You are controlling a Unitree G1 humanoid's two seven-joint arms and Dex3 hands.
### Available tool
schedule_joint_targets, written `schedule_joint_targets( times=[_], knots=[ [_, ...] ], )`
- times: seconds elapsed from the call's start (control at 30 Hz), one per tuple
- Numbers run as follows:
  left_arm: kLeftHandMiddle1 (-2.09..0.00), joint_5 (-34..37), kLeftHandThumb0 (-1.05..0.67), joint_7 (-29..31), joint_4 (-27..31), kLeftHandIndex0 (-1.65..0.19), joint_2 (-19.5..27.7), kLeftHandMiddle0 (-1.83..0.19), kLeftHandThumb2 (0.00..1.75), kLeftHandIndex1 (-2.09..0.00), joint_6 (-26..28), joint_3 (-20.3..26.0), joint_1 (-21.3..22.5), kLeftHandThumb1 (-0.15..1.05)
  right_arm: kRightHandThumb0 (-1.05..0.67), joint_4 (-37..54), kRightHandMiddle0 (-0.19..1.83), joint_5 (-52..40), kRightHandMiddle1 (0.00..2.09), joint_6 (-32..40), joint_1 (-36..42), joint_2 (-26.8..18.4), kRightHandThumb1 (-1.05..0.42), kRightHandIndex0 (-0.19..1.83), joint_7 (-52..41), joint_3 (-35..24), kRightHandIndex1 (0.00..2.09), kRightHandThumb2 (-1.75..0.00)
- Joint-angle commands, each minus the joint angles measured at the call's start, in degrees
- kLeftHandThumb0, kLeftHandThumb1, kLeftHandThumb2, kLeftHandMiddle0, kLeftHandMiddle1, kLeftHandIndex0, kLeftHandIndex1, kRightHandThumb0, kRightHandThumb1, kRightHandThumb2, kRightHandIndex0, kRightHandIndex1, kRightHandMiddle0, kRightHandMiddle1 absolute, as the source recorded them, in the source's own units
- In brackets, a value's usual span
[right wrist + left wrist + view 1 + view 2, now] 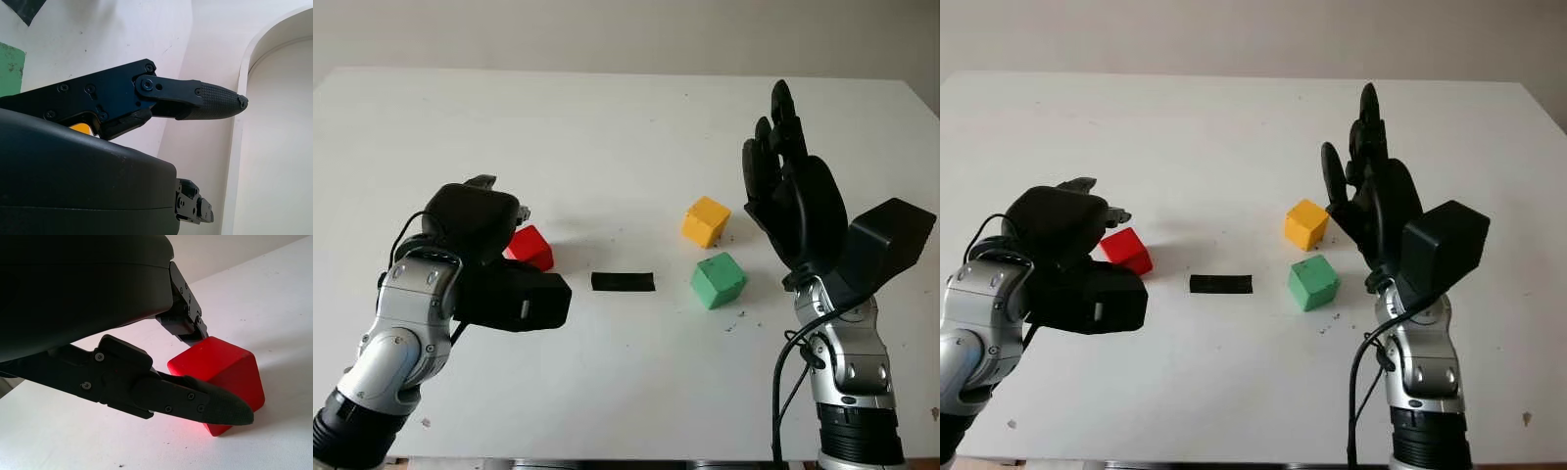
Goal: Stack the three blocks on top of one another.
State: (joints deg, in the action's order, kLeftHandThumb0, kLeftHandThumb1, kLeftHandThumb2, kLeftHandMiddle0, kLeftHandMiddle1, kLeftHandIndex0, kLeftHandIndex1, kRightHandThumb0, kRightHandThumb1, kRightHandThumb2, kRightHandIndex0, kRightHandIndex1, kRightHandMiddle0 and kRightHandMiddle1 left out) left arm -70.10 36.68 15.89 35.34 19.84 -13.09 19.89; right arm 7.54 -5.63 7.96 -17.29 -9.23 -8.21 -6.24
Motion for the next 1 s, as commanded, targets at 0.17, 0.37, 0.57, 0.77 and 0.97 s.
schedule_joint_targets(
  times=[0.17, 0.37, 0.57, 0.77, 0.97],
  knots=[
    [-0.07, 0.25, -0.85, 0.81, -0.74, -0.67, -0.85, -0.24, 0.13, -0.18, -0.75, -0.21, -0.10, 1.05, -0.70, 1.13, -0.19, -0.10, 0.00, -0.56, 0.47, -0.15, -1.05, -0.19, 0.08, -0.11, 0.00, -0.53],
    [-0.08, 2.57, -0.43, -4.62, 0.33, -0.46, -1.32, -0.43, 0.05, -1.22, -2.42, 1.50, -1.79, 1.01, -0.69, 1.11, -0.19, 0.13, 0.00, -0.53, 0.55, -0.14, -1.05, -0.19, 0.24, -0.05, 0.00, -0.53],
    [-0.06, 4.68, -0.38, -6.65, 2.36, -0.47, -1.08, -0.49, 0.05, -1.15, -4.04, 2.78, -2.93, 0.99, -0.69, 1.15, -0.19, 0.13, 0.00, -0.34, 0.53, 0.05, -1.05, -0.19, 0.44, 0.01, 0.00, -0.53],
    [-0.05, 11.01, -0.40, -9.47, 5.76, -0.40, -0.57, -0.51, 0.06, -1.22, -8.85, 5.54, -3.62, 1.01, -0.68, 0.80, -0.19, 0.46, 0.00, -1.48, 0.61, 0.02, -1.05, -0.19, 0.39, 0.26, 0.00, -0.54],
    [-0.05, 18.60, -0.41, -2.67, 8.25, -0.36, 0.89, -0.46, 0.05, -1.31, -11.54, 6.48, 0.30, 1.03, -0.66, 0.78, -0.19, 0.43, 0.00, -1.54, 0.68, 0.03, -1.05, -0.19, 0.30, 0.35, 0.00, -0.54]
  ],
)
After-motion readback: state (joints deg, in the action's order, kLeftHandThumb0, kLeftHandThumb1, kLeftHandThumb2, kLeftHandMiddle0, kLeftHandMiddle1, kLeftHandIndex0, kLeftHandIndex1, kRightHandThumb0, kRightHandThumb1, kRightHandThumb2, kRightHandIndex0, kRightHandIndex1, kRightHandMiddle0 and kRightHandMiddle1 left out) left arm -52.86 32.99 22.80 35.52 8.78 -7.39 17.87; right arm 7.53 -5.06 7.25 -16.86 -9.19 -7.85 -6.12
